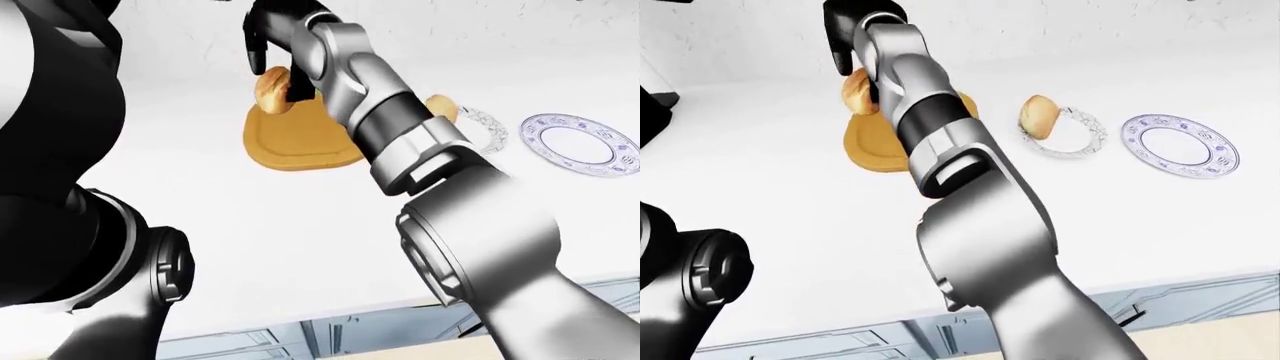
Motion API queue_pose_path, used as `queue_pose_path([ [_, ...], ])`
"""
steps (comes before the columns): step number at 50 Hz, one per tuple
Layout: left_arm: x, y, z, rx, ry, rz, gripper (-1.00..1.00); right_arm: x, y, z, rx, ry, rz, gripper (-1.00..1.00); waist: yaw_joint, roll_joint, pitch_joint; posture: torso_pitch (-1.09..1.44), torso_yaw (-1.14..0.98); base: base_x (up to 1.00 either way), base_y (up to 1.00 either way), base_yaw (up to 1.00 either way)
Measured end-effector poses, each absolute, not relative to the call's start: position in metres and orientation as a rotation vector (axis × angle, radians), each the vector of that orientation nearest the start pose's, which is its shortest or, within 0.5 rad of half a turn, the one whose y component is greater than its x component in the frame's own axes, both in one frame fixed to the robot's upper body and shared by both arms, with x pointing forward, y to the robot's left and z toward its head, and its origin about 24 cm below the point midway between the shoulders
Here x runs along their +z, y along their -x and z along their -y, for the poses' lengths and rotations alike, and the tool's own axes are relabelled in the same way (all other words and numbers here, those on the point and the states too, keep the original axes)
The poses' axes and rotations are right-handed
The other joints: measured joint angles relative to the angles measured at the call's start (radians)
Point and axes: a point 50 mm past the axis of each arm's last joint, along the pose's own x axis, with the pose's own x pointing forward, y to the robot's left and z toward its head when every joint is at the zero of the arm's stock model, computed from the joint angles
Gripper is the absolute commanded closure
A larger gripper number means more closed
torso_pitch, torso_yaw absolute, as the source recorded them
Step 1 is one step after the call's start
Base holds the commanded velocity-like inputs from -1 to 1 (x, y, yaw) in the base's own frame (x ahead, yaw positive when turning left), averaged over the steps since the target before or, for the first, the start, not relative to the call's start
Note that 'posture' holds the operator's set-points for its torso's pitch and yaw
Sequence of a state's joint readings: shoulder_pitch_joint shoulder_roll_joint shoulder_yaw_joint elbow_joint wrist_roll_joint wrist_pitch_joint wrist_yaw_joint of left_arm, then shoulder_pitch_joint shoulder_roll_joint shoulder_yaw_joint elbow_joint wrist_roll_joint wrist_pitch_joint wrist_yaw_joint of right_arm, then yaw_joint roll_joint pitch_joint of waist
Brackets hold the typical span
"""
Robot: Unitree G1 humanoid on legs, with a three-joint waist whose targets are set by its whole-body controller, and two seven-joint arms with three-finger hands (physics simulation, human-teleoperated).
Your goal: Place all breads on the cutting board.
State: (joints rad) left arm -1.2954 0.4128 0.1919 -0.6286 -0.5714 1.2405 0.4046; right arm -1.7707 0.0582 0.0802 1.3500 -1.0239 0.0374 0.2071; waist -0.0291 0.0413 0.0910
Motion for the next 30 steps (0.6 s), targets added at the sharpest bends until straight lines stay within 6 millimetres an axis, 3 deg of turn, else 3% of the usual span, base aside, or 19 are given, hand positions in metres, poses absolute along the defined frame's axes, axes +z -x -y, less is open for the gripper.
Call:
queue_pose_path([
  [11, 0.408, -0.224, -0.131, -0.071, -0.061, 0.677, -1.0, 0.308, -0.397, -0.029, 0.356, 1.436, 0.35, 1.0, 0.001, 0.0, -0.001, 0.0, 0.0, 0.0, 0.0, 0.0],
  [23, 0.407, -0.224, -0.13, -0.073, -0.062, 0.678, -1.0, 0.307, -0.399, -0.025, 0.328, 1.446, 0.355, 1.0, 0.001, 0.0, -0.003, 0.0, 0.0, 0.0, 0.0, 0.0],
  [24, 0.407, -0.224, -0.13, -0.073, -0.062, 0.678, -1.0, 0.307, -0.4, -0.025, 0.324, 1.444, 0.355, 0.63, 0.001, -0.001, -0.003, 0.0, 0.0, 0.0, 0.0, 0.0],
  [25, 0.407, -0.224, -0.13, -0.073, -0.062, 0.678, -1.0, 0.307, -0.4, -0.024, 0.322, 1.443, 0.352, -1.0, 0.002, -0.001, -0.004, 0.0, 0.0, 0.0, 0.0, 0.0],
  [30, 0.408, -0.224, -0.13, -0.074, -0.061, 0.68, -1.0, 0.304, -0.401, -0.023, 0.328, 1.447, 0.336, -1.0, 0.002, -0.001, -0.004, 0.0, 0.0, 0.0, 0.0, 0.0],
])
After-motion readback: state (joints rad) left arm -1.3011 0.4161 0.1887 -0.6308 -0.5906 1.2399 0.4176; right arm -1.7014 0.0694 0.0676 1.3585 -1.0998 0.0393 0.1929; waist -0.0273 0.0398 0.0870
